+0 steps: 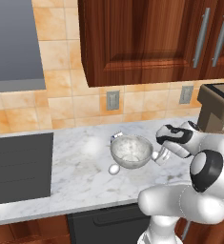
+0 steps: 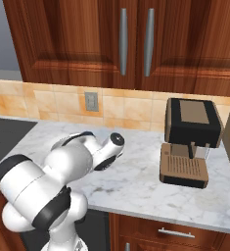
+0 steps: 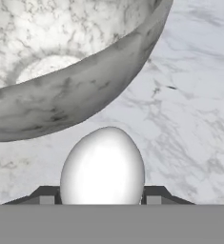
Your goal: Gather the eggs and milk located in the vicinity of the sink area and place them right next to the bowl.
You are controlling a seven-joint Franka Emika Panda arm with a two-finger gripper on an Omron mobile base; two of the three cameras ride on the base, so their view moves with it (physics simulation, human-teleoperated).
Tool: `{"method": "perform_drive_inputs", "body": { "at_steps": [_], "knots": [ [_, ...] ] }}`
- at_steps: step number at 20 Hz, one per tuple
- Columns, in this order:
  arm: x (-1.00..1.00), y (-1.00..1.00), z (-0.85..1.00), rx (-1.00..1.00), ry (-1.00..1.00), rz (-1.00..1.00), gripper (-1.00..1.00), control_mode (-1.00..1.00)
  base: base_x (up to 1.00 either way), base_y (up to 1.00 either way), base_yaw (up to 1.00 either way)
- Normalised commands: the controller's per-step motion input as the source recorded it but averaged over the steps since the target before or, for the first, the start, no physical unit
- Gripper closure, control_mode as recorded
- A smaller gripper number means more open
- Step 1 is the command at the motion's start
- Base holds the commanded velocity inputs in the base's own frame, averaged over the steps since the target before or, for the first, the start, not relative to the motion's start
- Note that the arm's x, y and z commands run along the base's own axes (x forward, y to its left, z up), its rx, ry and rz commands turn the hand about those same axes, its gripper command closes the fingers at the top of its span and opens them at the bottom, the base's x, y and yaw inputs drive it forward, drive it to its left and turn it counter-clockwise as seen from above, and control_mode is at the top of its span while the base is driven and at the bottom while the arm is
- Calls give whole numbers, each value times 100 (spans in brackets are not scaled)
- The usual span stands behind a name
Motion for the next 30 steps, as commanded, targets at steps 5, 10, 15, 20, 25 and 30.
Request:
{"method": "perform_drive_inputs", "body": {
  "at_steps": [5,10,15,20,25,30],
  "knots": [
    [7,1,-20,2,0,1,100,-100,0,0,0],
    [0,0,-15,0,6,0,100,-100,0,0,0],
    [0,1,-6,0,7,0,100,-100,0,0,0],
    [0,7,-7,0,0,1,-100,-100,0,0,0],
    [-1,2,0,0,0,3,-100,-100,0,0,0],
    [-4,3,5,-1,-3,6,-100,-100,0,0,0]
  ]
}}
